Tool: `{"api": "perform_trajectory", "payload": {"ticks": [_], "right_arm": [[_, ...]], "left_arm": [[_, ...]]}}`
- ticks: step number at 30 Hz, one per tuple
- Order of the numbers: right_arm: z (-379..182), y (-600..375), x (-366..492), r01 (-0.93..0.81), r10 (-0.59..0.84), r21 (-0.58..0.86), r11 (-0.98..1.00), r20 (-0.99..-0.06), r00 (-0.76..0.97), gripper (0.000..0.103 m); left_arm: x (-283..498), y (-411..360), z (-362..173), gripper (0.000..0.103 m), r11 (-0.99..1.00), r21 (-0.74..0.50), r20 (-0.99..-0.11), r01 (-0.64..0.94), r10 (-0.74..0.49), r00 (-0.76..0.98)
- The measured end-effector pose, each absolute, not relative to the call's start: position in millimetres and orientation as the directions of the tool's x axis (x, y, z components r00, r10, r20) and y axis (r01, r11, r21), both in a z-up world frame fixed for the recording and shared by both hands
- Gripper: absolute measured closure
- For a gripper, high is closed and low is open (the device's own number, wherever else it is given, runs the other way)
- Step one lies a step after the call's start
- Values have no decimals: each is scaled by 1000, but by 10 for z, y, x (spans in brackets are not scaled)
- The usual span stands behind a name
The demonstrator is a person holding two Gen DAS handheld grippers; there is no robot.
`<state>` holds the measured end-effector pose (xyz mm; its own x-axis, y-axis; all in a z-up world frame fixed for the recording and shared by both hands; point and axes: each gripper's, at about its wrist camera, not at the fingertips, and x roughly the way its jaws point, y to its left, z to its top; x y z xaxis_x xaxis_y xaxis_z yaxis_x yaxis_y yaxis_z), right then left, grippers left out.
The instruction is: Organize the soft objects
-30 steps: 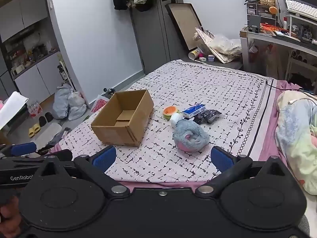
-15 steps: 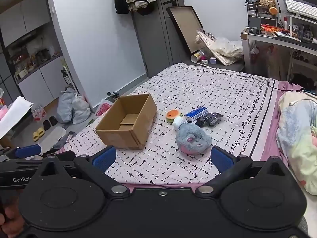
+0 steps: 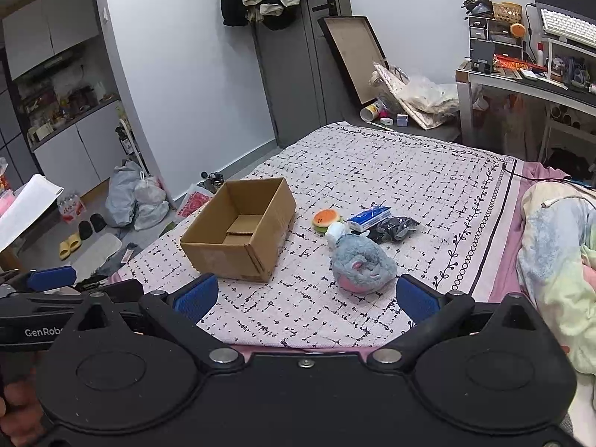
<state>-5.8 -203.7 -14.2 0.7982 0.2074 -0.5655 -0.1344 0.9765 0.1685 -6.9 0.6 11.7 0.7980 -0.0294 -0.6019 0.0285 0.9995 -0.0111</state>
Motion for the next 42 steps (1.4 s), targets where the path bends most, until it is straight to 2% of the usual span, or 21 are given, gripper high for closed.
{"api": "perform_trajectory", "payload": {"ticks": [42], "right_arm": [[-119, -2062, -92, -143, 226, 188, 972, -558, 799, 0]], "left_arm": [[-121, -19, 119, 1, 998, -32, -601, 54, -63, 797]]}}
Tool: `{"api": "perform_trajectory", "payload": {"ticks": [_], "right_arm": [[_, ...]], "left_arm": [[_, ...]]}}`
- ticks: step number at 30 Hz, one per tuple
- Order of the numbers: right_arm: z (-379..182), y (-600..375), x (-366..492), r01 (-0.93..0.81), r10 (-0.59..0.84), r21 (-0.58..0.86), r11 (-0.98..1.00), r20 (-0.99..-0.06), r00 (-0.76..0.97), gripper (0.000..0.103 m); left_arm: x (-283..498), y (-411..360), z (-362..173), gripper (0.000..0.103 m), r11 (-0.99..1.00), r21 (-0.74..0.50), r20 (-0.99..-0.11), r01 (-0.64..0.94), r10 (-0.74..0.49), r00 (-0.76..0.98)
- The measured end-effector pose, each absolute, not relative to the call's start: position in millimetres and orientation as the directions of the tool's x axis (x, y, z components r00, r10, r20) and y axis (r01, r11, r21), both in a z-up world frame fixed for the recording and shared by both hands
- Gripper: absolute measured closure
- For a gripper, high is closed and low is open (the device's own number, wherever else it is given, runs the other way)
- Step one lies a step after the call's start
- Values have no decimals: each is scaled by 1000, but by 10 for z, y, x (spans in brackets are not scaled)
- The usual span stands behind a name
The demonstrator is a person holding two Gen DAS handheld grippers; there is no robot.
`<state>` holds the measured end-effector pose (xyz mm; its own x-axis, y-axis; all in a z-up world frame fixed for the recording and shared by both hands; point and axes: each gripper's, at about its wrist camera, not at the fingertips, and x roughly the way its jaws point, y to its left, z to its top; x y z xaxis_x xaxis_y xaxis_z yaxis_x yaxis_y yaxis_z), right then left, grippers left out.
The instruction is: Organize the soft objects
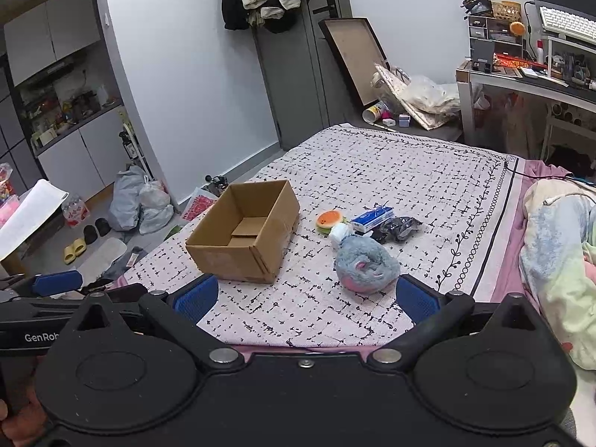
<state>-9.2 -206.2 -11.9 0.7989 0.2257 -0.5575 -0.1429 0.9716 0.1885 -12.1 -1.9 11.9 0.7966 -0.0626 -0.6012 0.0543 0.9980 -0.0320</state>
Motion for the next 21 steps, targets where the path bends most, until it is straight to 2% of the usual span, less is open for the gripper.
{"api": "perform_trajectory", "payload": {"ticks": [16, 21], "right_arm": [[-174, -2174, 42, -155, 249, 212, 965, -544, 802, 0], [-268, -2308, 166, -149, 272, 258, 955, -548, 791, 1]], "left_arm": [[2, -83, 111, 1, 998, -44, -607, 53, -69, 792], [150, -210, 41, 3, 996, -56, -622, 76, -94, 777]]}}
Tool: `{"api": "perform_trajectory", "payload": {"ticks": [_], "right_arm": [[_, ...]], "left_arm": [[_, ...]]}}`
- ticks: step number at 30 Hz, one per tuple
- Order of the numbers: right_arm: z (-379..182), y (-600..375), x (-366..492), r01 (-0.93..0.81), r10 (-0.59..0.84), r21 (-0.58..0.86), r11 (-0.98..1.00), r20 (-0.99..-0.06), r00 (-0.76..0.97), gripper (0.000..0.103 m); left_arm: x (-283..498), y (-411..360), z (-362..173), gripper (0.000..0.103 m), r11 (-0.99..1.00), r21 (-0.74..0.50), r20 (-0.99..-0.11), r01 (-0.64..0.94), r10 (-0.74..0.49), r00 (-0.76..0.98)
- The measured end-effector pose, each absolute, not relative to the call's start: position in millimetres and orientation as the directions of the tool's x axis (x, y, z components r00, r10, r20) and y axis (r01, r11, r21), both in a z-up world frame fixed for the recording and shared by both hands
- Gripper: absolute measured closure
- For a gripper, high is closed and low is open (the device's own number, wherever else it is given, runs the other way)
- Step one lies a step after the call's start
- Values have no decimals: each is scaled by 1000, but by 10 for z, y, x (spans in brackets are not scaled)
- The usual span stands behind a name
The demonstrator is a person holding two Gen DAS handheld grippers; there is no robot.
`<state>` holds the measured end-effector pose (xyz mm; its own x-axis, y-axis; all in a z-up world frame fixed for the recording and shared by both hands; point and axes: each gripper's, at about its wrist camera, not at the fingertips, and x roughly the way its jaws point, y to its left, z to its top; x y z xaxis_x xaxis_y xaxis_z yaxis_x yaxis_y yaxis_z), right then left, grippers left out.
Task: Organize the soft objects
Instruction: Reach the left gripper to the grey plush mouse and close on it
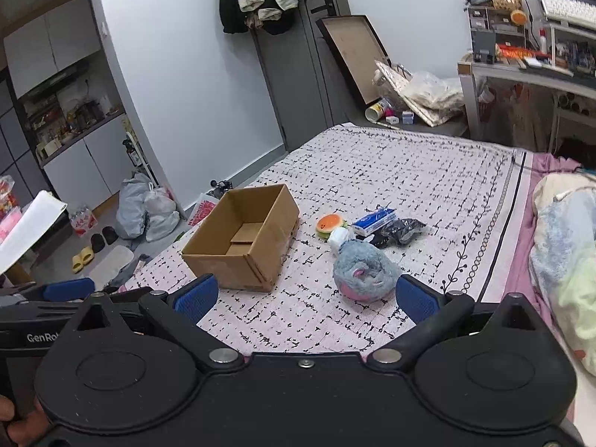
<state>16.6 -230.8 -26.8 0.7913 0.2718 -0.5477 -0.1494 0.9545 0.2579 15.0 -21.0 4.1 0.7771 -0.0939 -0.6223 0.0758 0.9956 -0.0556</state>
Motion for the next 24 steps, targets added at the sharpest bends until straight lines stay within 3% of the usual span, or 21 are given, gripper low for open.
{"api": "perform_trajectory", "payload": {"ticks": [4, 17, 24], "right_arm": [[-376, -2438, 315, -117, 275, 302, 946, -558, 783, 2], [-816, -2808, 876, 26, 293, 453, 891, -619, 729, 35], [-1029, -2928, 1129, 109, 281, 491, 864, -650, 706, 38]], "left_arm": [[290, -332, -37, 3, 995, -49, -632, 90, -101, 768], [874, -694, -269, 15, 988, -98, -676, 120, -154, 720], [1133, -886, -476, 27, 983, -110, -720, 149, -182, 670]]}}
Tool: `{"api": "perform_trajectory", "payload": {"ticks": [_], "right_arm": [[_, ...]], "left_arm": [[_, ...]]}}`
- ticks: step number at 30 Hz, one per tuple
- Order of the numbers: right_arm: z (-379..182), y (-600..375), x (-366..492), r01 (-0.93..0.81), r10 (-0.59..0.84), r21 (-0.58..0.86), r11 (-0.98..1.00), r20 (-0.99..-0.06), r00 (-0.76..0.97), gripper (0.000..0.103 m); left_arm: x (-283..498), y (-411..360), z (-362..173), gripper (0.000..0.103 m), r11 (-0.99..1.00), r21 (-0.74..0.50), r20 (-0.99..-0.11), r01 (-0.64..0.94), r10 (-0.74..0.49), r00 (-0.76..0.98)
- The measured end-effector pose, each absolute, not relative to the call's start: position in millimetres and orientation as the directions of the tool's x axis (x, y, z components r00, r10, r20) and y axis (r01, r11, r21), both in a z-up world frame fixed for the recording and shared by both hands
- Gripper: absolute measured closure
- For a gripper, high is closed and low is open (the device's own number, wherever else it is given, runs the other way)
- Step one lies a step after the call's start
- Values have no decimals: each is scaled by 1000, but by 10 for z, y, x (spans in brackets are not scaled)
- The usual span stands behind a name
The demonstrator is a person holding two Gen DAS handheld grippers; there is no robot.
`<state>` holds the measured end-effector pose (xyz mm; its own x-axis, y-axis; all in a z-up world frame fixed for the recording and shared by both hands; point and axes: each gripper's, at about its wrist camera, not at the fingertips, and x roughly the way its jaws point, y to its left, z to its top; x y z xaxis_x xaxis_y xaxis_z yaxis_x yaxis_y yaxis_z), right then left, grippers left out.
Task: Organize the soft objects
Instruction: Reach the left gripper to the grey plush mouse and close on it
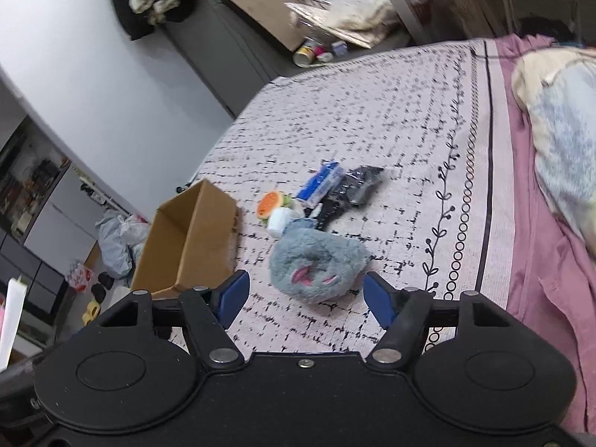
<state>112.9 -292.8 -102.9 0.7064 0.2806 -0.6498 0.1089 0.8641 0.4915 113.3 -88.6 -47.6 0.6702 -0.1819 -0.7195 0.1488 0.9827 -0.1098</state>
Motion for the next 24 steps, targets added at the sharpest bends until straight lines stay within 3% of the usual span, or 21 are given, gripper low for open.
{"api": "perform_trajectory", "payload": {"ticks": [8, 16, 24], "right_arm": [[-1304, -3027, 1382, 163, 288, 533, 830, -661, 693, 44], [-1537, -3110, 1567, 203, 292, 542, 816, -689, 663, 47], [-1825, -3214, 1716, 241, 354, 592, 769, -708, 611, 61]], "left_arm": [[1436, -1040, -682, 38, 981, -104, -754, 165, -186, 630], [1706, -1206, -831, 40, 980, -72, -784, 184, -170, 597], [1935, -1385, -1067, 50, 973, -100, -826, 207, -197, 529]]}}
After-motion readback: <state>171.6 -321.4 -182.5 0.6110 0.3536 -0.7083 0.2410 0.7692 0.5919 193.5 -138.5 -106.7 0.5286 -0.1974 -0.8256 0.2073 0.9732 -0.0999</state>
